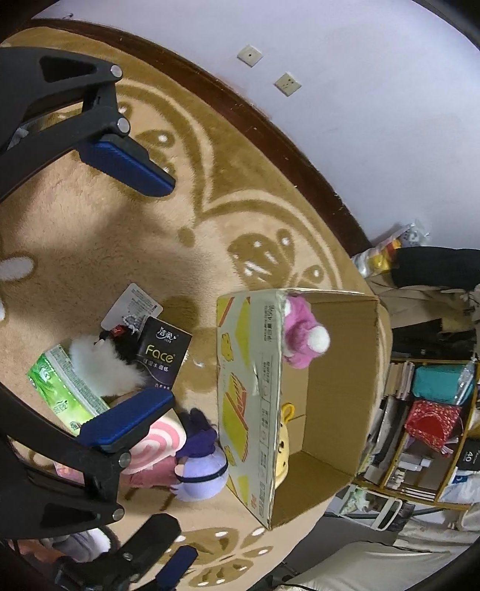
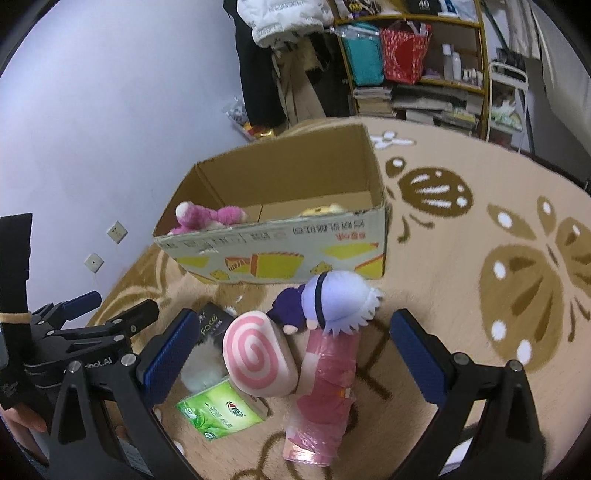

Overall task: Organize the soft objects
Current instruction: 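Lower both tools back toward the remaining items beside the box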

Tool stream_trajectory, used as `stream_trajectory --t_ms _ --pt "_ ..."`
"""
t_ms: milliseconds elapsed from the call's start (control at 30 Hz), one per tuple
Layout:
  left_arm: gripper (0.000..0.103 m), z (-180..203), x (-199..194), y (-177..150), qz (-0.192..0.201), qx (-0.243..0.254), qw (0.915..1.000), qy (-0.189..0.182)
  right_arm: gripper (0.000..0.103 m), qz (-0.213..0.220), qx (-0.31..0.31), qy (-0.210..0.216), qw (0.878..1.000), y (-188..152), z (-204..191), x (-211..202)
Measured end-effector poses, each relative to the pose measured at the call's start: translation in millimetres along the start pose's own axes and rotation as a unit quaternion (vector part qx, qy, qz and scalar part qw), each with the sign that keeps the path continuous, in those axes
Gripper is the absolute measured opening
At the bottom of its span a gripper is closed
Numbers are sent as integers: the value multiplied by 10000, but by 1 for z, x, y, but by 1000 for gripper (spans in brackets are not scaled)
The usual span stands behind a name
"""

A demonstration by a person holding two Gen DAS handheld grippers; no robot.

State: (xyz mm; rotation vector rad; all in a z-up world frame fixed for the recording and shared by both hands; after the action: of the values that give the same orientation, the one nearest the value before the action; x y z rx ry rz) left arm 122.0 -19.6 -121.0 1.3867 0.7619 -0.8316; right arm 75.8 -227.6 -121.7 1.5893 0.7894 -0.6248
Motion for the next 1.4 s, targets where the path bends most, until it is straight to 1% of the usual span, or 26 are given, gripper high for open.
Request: stream_trajectory --t_ms 267,300,367,400,500,600,800,967,1000,1033,1100,1133,1167,1200,1233,1333,1400 --pt "102 -5 26 1 -334 -168 9993 1 103 -397 47 239 9989 -12 -4 27" --pt "102 -6 28 2 -377 -182 9991 -31 103 -442 50 270 9986 -13 -5 30" --pt "102 -5 33 1 -571 -280 9976 -269 103 -551 28 333 9979 -17 -8 36" --pt "102 -4 35 1 -600 -294 9974 -281 103 -628 2 370 9973 -19 -10 40" --pt "102 -2 40 1 -580 -111 9982 -133 103 -820 -46 412 9958 -26 -15 50" --pt "102 3 46 0 -650 47 9978 -89 103 -986 -71 450 9941 -32 -18 61" --pt "102 5 58 -3 -834 89 9964 -88 103 -1253 -88 545 9906 -40 -24 80" --pt "102 6 67 -7 -983 112 9950 -119 103 -1262 -212 515 9904 -39 -28 88" --pt "102 6 69 -8 -1021 128 9946 -126 101 -1241 -265 492 9907 -39 -29 88" --pt "102 6 70 -9 -1045 145 9943 -126 97 -1233 -308 469 9908 -38 -31 89" --pt "102 7 73 -11 -1088 195 9938 -143 91 -1228 -381 489 9905 -38 -35 90" --pt "102 8 73 -12 -1107 215 9935 -158 82 -1227 -411 534 9902 -37 -37 90" --pt "102 9 74 -13 -1129 243 9932 -170 67 -1231 -437 581 9897 -37 -38 90" --pt "102 10 75 -15 -1148 270 9929 -184 60 -1251 -457 684 9887 -37 -41 91" --pt "102 12 76 -16 -1181 301 9923 -203 50 -1294 -463 799 9873 -38 -44 92" --pt "102 15 81 -20 -1283 362 9908 -216 44 -1374 -528 735 9864 -41 -44 93" --pt "102 15 81 -23 -1321 404 9902 -193 43 -1391 -388 764 9866 -41 -39 93"
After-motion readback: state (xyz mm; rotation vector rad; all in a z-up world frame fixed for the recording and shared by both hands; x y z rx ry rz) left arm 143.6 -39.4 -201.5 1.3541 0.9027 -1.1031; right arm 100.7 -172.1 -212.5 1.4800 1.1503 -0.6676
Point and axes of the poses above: each gripper's, at about its wrist camera, not at the fingertips, and x roughly the way its jaws point, z to its right, y to its top, the point moved 7 cm from there along x, roughly the way its jaws point, and after that the axes turned 12 degrees about -x, right-handed, at the moved point
